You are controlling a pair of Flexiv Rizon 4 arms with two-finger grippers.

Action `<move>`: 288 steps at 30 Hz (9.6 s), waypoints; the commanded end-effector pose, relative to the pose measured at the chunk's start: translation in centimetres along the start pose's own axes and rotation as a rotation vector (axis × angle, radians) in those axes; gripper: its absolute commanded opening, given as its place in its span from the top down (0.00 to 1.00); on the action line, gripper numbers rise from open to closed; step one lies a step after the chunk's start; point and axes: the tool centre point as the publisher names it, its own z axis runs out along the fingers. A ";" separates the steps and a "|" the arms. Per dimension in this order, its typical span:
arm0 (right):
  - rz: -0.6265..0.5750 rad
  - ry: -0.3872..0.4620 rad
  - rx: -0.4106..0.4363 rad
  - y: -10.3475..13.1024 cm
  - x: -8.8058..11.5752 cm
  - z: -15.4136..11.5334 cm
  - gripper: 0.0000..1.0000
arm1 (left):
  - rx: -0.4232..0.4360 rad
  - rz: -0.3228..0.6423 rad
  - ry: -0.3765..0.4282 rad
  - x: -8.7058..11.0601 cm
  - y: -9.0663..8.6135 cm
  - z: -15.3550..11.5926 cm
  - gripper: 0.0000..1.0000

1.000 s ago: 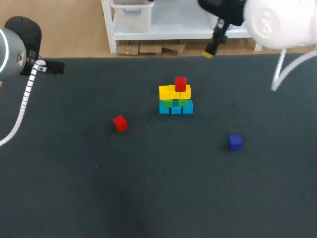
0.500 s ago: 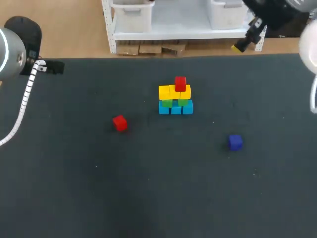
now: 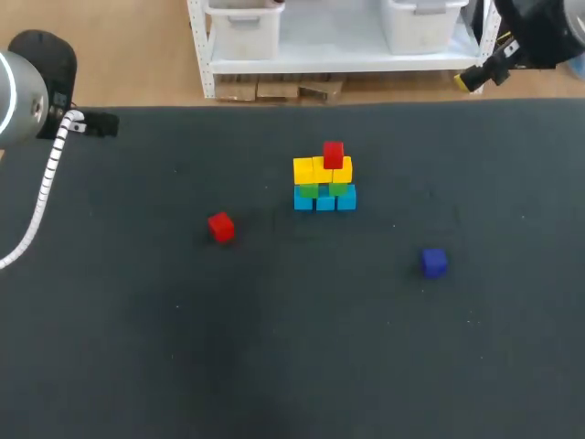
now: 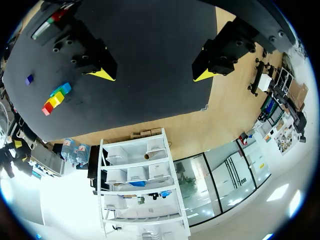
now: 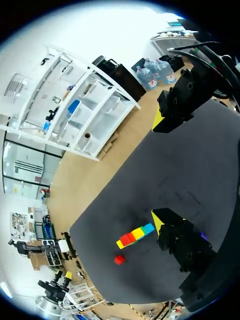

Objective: Place the blue cubes, place green cubes on the blue cubes, place the yellow cubes on the green cubes, then place the red cubes on the yellow cubes, and place purple cube on the red cubes.

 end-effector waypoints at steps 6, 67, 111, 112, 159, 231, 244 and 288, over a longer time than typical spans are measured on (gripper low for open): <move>0.011 -0.031 0.081 0.4 0.4 0.0 0.00 | 0.003 0.001 -0.001 0.0 0.1 0.0 0.00; 0.011 -0.031 0.081 0.4 0.4 0.0 0.00 | 0.593 1.291 0.504 6.1 -17.5 5.2 0.00; 0.011 -0.031 0.081 0.4 0.4 0.0 0.00 | 0.462 0.877 0.547 11.4 -19.3 6.5 0.00; 0.011 -0.031 0.081 0.4 0.4 0.0 0.00 | 0.465 0.871 0.548 11.4 -19.4 6.7 0.00; 0.011 -0.031 0.081 0.4 0.4 0.0 0.00 | 0.524 0.746 0.597 11.4 -18.8 11.3 0.61; 0.011 -0.031 0.081 0.4 0.4 0.0 0.00 | 0.687 1.253 0.439 -2.2 -29.1 8.5 1.00; 0.011 -0.031 0.081 0.4 0.4 0.0 0.00 | 0.700 1.274 0.433 -2.9 -30.1 9.1 1.00; 0.011 -0.031 0.081 0.4 0.4 0.0 0.00 | 0.696 1.269 0.463 -3.1 -30.6 9.4 0.20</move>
